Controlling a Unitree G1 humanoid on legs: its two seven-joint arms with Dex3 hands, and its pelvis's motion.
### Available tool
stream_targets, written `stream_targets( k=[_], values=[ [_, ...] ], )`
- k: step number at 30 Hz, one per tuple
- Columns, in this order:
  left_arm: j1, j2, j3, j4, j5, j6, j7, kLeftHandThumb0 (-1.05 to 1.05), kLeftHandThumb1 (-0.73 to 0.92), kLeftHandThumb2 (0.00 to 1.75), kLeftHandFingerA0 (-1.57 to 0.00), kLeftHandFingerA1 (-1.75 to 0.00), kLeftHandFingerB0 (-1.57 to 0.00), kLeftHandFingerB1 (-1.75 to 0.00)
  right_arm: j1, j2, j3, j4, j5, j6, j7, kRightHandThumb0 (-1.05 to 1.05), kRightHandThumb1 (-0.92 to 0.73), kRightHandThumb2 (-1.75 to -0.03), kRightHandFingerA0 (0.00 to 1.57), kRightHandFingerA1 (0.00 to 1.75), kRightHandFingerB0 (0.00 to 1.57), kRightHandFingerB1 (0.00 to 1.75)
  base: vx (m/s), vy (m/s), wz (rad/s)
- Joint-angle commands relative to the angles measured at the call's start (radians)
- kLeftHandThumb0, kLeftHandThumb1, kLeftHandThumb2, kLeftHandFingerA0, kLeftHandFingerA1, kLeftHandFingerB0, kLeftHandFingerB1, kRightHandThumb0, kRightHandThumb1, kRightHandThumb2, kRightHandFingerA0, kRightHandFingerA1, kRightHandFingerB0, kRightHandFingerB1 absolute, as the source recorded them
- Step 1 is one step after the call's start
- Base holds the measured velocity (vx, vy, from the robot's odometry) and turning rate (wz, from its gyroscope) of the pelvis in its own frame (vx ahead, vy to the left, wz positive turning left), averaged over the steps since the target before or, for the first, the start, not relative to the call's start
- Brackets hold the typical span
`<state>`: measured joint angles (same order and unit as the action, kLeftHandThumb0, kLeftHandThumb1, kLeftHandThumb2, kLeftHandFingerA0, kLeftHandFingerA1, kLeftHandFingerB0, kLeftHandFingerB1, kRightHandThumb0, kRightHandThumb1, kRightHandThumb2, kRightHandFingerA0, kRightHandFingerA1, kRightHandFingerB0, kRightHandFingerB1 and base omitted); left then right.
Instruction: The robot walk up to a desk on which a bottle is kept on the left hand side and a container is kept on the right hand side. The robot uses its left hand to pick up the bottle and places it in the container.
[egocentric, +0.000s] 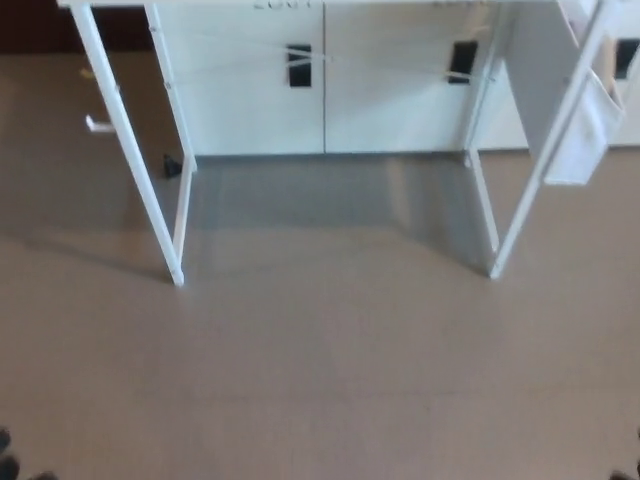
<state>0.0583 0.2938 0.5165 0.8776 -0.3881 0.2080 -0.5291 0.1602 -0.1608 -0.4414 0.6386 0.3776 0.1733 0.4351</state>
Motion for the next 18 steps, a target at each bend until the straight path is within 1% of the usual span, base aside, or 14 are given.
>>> stream_targets(
  k=[1, 2, 5, 6, 8, 9, 10, 12, 13, 14, 15, 16, 17, 18],
  values=[
    [0.113, -0.005, -0.032, -0.018, 0.012, -0.020, -0.042, -0.30, 0.69, 0.59, -0.54, -0.51, -0.26, -0.47, 0.124, -0.014, -0.007, 0.007, 0.018, -0.039, 0.082, -0.52, -0.35, -0.71, 0.32, 0.53, 0.36, 0.49, 0.62, -0.205, 0.41],
    [0.126, -0.003, -0.037, -0.012, 0.013, -0.029, -0.057, -0.33, 0.68, 0.59, -0.52, -0.51, -0.24, -0.47, 0.141, -0.010, -0.009, 0.010, 0.014, -0.045, 0.070, -0.47, -0.40, -0.53, 0.44, 0.44, 0.51, 0.39, 0.57, -0.205, 0.23],
    [0.141, 0.000, -0.047, 0.002, 0.016, -0.046, -0.074, -0.34, 0.64, 0.59, -0.51, -0.52, -0.24, -0.48, 0.160, -0.006, -0.013, 0.031, 0.007, -0.067, 0.053, -0.46, -0.40, -0.52, 0.47, 0.44, 0.53, 0.39, 0.44, -0.363, 0.52],
    [0.148, 0.001, -0.055, 0.002, 0.026, -0.068, -0.073, -0.35, 0.64, 0.59, -0.57, -0.52, -0.23, -0.46, 0.164, -0.004, -0.016, 0.037, 0.011, -0.069, 0.054, -0.43, -0.41, -0.52, 0.49, 0.44, 0.56, 0.40, 0.37, -0.100, -0.03],
    [0.167, 0.007, -0.075, 0.008, 0.049, -0.120, -0.087, -0.36, 0.61, 0.58, -0.58, -0.52, -0.21, -0.48, 0.187, 0.006, -0.019, 0.031, 0.019, -0.066, 0.056, -0.45, -0.39, -0.52, 0.49, 0.45, 0.54, 0.40, 0.36, -0.081, 0.00],
    [0.167, 0.007, -0.075, 0.008, 0.049, -0.120, -0.087, -0.36, 0.61, 0.58, -0.58, -0.52, -0.21, -0.48, 0.187, 0.006, -0.019, 0.031, 0.019, -0.066, 0.056, -0.45, -0.39, -0.52, 0.49, 0.45, 0.54, 0.40, 0.36, -0.063, -0.08],
    [0.170, 0.012, -0.086, 0.021, 0.056, -0.141, -0.091, -0.37, 0.60, 0.58, -0.62, -0.52, -0.23, -0.48, 0.207, 0.008, -0.014, 0.031, 0.017, -0.083, 0.070, -0.47, -0.39, -0.53, 0.45, 0.45, 0.51, 0.39, 0.40, -0.019, -0.13],
    [0.166, 0.016, -0.094, 0.033, 0.059, -0.149, -0.090, -0.37, 0.63, 0.59, -0.62, -0.51, -0.23, -0.47, 0.205, 0.005, -0.014, 0.054, 0.016, -0.098, 0.078, -0.46, -0.41, -0.53, 0.46, 0.45, 0.52, 0.40, 0.36, 0.038, -0.18],
    [0.159, 0.020, -0.099, 0.043, 0.059, -0.152, -0.092, -0.42, 0.48, 0.77, -0.51, -0.59, -0.19, -0.52, 0.201, 0.005, -0.017, 0.074, 0.018, -0.106, 0.078, -0.47, -0.41, -0.53, 0.48, 0.45, 0.55, 0.40, 0.29, 0.067, -0.23],
    [0.156, 0.022, -0.100, 0.048, 0.058, -0.154, -0.095, -0.42, 0.48, 0.77, -0.51, -0.59, -0.19, -0.52, 0.202, 0.006, -0.018, 0.077, 0.019, -0.107, 0.076, -0.47, -0.41, -0.53, 0.48, 0.45, 0.55, 0.40, 0.31, 0.099, -0.28],
    [0.157, 0.023, -0.103, 0.046, 0.058, -0.157, -0.099, -0.37, 0.65, 0.59, -0.57, -0.52, -0.22, -0.49, 0.206, 0.008, -0.021, 0.074, 0.023, -0.102, 0.072, -0.45, -0.40, -0.53, 0.49, 0.45, 0.58, 0.40, 0.39, 0.128, -0.17],
    [0.157, 0.024, -0.108, 0.043, 0.059, -0.154, -0.093, -0.33, 0.67, 0.59, -0.58, -0.51, -0.25, -0.49, 0.210, 0.011, -0.024, 0.079, 0.027, -0.102, 0.068, -0.44, -0.40, -0.53, 0.47, 0.45, 0.55, 0.40, 0.47, 0.099, -0.24],
    [0.157, 0.024, -0.108, 0.043, 0.059, -0.154, -0.093, -0.33, 0.67, 0.59, -0.58, -0.51, -0.25, -0.49, 0.210, 0.011, -0.024, 0.079, 0.027, -0.102, 0.068, -0.44, -0.40, -0.53, 0.47, 0.45, 0.55, 0.40, 0.60, 0.218, 0.42],
    [0.155, 0.026, -0.113, 0.044, 0.060, -0.148, -0.080, -0.34, 0.67, 0.59, -0.59, -0.51, -0.27, -0.50, 0.214, 0.014, -0.027, 0.089, 0.027, -0.108, 0.069, -0.44, -0.40, -0.52, 0.46, 0.45, 0.53, 0.39, 0.37, 0.230, -0.60]
  ],
)
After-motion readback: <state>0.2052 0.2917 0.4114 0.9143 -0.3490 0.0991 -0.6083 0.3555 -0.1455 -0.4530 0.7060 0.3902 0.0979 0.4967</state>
